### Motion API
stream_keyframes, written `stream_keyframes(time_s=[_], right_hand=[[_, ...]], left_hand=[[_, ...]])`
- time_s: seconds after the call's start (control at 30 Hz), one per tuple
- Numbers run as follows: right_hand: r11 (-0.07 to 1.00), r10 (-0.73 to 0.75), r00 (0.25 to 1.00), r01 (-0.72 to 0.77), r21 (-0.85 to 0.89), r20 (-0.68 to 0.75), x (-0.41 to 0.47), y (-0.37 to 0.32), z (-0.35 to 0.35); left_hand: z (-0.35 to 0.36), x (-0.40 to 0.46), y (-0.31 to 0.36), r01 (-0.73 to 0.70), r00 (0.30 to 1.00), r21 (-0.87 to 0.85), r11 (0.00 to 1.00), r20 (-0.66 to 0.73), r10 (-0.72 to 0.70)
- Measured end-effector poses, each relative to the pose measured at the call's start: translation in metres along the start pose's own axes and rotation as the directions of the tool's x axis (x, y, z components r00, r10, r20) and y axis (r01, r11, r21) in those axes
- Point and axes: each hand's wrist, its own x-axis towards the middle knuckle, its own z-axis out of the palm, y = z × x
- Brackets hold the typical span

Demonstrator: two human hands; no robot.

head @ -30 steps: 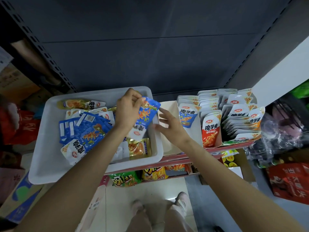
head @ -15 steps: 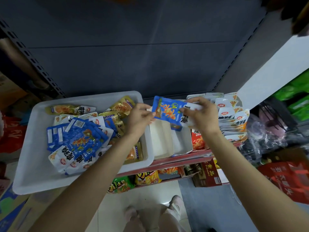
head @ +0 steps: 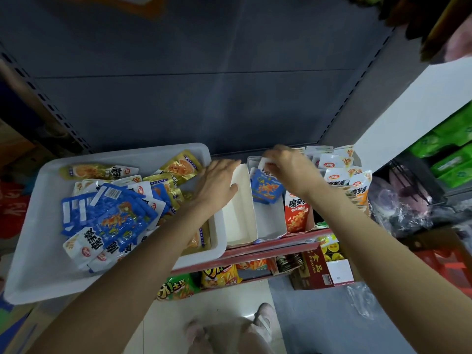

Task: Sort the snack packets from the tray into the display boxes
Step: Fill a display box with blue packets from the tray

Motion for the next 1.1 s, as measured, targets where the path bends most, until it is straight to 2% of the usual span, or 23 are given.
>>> stream_keyframes(time_s=[0.13,0.27,0.33,0.5,0.63,0.73,0.83,0.93,1.0,1.1], right_hand=[[0.984,-0.029,0.993,0.049,-0.173,0.116,0.01,0.0,0.016],[0.922,-0.13,0.991,0.108,-0.371,-0.033,0.011,-0.001,0.028],[0.924,-0.125,0.986,0.076,-0.375,-0.108,0.009,0.001,0.032],[0.931,-0.115,0.982,0.054,-0.36,-0.152,0.003,-0.001,0.038],[0.973,-0.076,0.955,0.007,-0.232,-0.288,-0.004,-0.01,0.042],[0.989,-0.135,0.924,0.107,-0.098,-0.358,-0.015,-0.03,0.053],[0.975,-0.219,0.956,0.221,-0.007,-0.194,-0.021,-0.06,0.066],[0.983,-0.061,0.998,0.06,0.176,-0.001,-0.014,-0.084,0.076],[0.969,0.035,0.999,-0.036,0.245,0.011,-0.007,-0.094,0.078],[0.948,0.102,0.994,-0.111,0.298,0.044,0.001,-0.101,0.08]], left_hand=[[-0.001,0.002,-0.001,-0.004,1.0,-0.03,1.0,0.017,0.004],[0.0,0.003,-0.002,-0.007,1.0,-0.048,0.999,0.017,0.008],[0.0,0.004,-0.002,-0.01,1.0,-0.06,0.998,0.012,0.01],[-0.001,0.004,-0.002,-0.012,1.0,-0.089,0.996,-0.008,0.011],[-0.003,-0.009,-0.007,0.002,0.995,-0.15,0.989,-0.096,-0.017],[-0.006,-0.027,-0.023,0.047,0.985,-0.194,0.98,-0.154,-0.077],[-0.009,-0.045,-0.048,0.109,0.982,-0.168,0.98,-0.133,-0.132],[-0.008,-0.058,-0.073,0.186,0.979,-0.074,0.98,-0.072,-0.191],[-0.008,-0.063,-0.088,0.244,0.969,-0.009,0.97,-0.029,-0.244],[-0.008,-0.067,-0.109,0.299,0.952,0.037,0.954,0.057,-0.3]])
